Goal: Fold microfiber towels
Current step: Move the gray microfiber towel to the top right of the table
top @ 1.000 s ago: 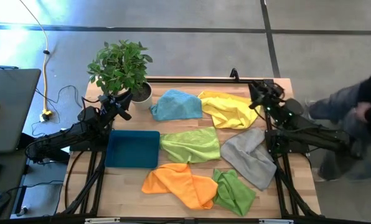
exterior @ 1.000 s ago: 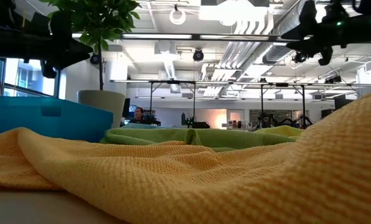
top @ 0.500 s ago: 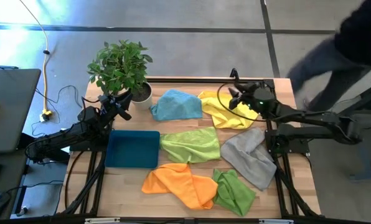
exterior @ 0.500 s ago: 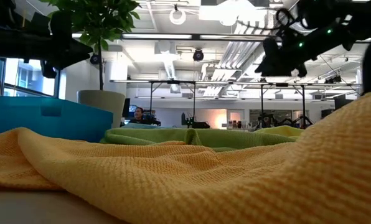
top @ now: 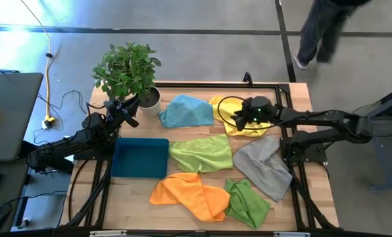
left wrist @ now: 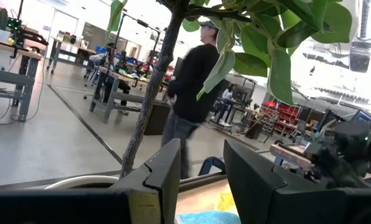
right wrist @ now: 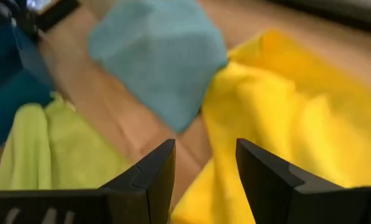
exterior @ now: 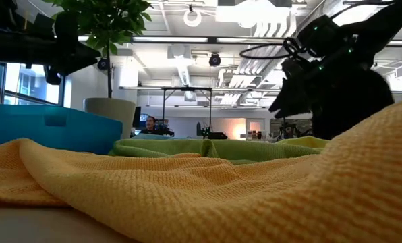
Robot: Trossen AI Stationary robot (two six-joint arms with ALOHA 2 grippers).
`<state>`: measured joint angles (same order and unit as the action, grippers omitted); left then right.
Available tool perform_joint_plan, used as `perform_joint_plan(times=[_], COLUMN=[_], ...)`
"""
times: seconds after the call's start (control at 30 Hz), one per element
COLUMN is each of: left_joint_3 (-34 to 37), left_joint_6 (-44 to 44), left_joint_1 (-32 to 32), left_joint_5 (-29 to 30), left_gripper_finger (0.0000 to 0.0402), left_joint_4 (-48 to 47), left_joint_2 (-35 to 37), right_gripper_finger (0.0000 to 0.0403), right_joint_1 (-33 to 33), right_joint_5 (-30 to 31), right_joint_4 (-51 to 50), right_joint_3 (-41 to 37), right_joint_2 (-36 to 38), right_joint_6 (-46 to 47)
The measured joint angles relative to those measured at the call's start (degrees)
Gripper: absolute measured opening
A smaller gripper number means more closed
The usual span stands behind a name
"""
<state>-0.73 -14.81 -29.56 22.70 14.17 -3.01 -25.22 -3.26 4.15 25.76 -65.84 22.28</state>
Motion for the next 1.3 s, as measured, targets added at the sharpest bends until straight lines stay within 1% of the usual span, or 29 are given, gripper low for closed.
perform_joint_plan(times=[0.2, 0.33, 0.43, 0.63, 0.8, 0.9, 1.03, 1.13, 1.3], left_joint_3=[-0.01, 0.0, 0.01, 0.02, 0.02, 0.02, 0.0, 0.01, 0.01], left_joint_6=[0.02, 0.0, 0.0, 0.01, 0.0, 0.02, 0.02, 0.01, 0.02], left_joint_1=[0.0, 0.0, 0.0, 0.0, 0.0, 0.0, 0.0, 0.0, 0.02], left_joint_5=[0.02, 0.0, 0.0, 0.0, 0.0, 0.0, 0.0, 0.0, 0.0], left_gripper_finger=[0.0113, 0.0113, 0.0113, 0.0113, 0.0113, 0.0113, 0.0113, 0.0113, 0.0113], left_joint_4=[0.02, 0.0, 0.0, 0.0, 0.02, 0.0, 0.0, -0.04, -0.2], left_joint_2=[0.02, 0.02, 0.0, 0.0, 0.02, 0.01, 0.0, 0.01, 0.0], right_gripper_finger=[0.0161, 0.0161, 0.0161, 0.0161, 0.0161, 0.0161, 0.0161, 0.0161, 0.0161], right_joint_1=[3.79, 6.96, 9.19, 13.98, 17.89, 19.59, 20.45, 20.47, 20.47], right_joint_5=[0.08, 4.27, 5.02, 1.21, 1.16, 1.2, 1.38, 1.5, 0.54], right_joint_4=[-1.57, -1.42, -0.41, 8.29, 16.03, 18.22, 16.87, 13.77, 5.52], right_joint_3=[0.0, 0.0, 0.0, 0.0, 0.04, 0.04, 0.04, 0.04, 0.07], right_joint_2=[-3.46, -5.45, -7.14, -11.31, -15.56, -17.48, -17.92, -17.13, -16.16], right_joint_6=[-0.56, -5.53, -8.18, -8.39, -9.61, -10.17, -7.43, -5.52, -2.68])
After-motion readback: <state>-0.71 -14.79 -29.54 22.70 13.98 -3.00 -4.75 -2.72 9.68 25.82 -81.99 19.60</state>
